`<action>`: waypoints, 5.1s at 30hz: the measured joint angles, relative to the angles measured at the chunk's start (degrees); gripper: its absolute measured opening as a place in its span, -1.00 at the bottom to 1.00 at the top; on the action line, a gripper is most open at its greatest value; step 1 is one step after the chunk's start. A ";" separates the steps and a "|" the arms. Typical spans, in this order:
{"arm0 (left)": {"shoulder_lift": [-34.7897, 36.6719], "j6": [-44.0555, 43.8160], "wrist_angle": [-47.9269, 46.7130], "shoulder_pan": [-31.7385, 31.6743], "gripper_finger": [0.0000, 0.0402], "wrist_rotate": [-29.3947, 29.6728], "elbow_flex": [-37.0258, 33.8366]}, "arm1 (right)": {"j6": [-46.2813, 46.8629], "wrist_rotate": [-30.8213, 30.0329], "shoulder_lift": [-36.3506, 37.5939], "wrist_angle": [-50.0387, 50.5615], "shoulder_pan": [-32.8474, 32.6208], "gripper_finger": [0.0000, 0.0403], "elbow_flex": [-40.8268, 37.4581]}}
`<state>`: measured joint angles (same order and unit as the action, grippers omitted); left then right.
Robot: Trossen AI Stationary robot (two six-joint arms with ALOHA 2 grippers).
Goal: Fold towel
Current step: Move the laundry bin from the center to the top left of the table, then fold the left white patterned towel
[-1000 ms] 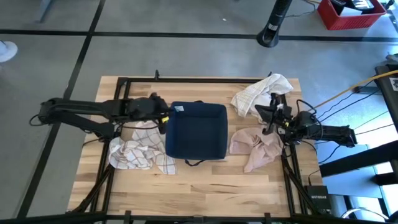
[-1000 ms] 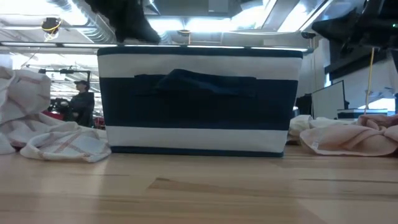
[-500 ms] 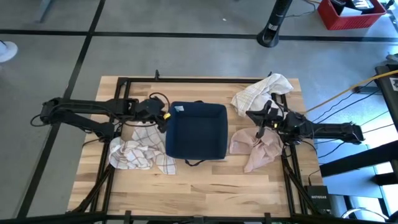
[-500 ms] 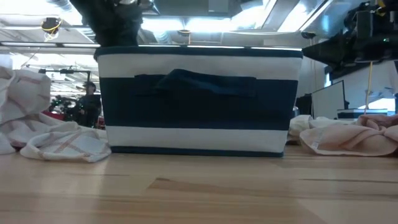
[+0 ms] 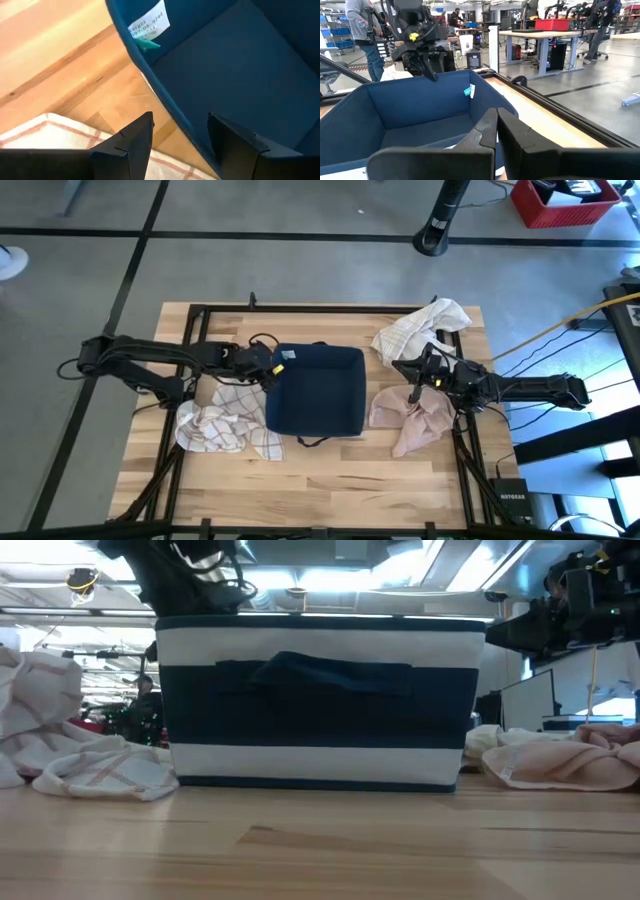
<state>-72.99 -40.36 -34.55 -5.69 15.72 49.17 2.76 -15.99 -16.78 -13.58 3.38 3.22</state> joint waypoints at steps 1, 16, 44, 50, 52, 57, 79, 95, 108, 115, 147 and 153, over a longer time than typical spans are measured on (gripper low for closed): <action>-0.52 0.35 0.31 0.00 -0.10 0.00 0.00 | 0.00 0.00 0.00 0.00 0.00 -0.92 0.00; -4.79 2.06 6.66 -0.14 -0.96 11.09 -0.10 | 0.37 -0.01 0.00 0.02 0.00 -0.92 0.00; -5.31 14.06 28.96 -25.54 -0.99 33.60 -4.07 | 1.82 0.28 0.00 0.31 0.00 -0.92 0.04; -5.22 13.75 21.12 -28.85 -0.97 33.77 -4.90 | 1.92 0.98 0.00 0.84 0.00 -0.92 0.04; -5.17 14.06 21.44 -29.47 -0.97 33.61 -4.87 | 1.92 1.00 0.00 0.99 0.00 -0.92 0.04; -5.12 15.33 21.51 -30.68 -0.90 32.50 -4.87 | 3.00 1.01 0.00 0.98 0.00 -0.92 0.04; 15.11 24.91 14.89 -16.36 -0.25 0.27 -0.02 | 5.84 1.96 0.00 2.11 0.01 -0.92 0.04; 12.61 19.09 8.42 31.04 -0.50 -6.68 6.26 | 5.95 7.74 0.02 -0.45 0.01 -0.92 0.04; -6.51 29.17 -16.24 39.14 -0.61 6.70 24.10 | 5.92 8.21 0.00 -1.20 0.00 -0.92 0.04; -11.94 13.17 -33.73 37.22 -0.46 5.07 24.30 | 5.90 8.33 0.01 -1.20 0.01 -0.92 0.04; -27.91 22.89 -36.51 30.26 -0.15 -12.29 17.45 | 5.88 7.75 0.01 -1.25 0.00 -0.92 0.04; -27.93 24.59 -34.63 29.43 -0.37 -17.07 14.00 | 5.80 7.63 0.01 -1.26 0.00 -0.92 0.04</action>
<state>-100.92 -15.77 -69.18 23.74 -1.34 63.17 8.56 -8.36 -16.77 -14.85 3.38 3.27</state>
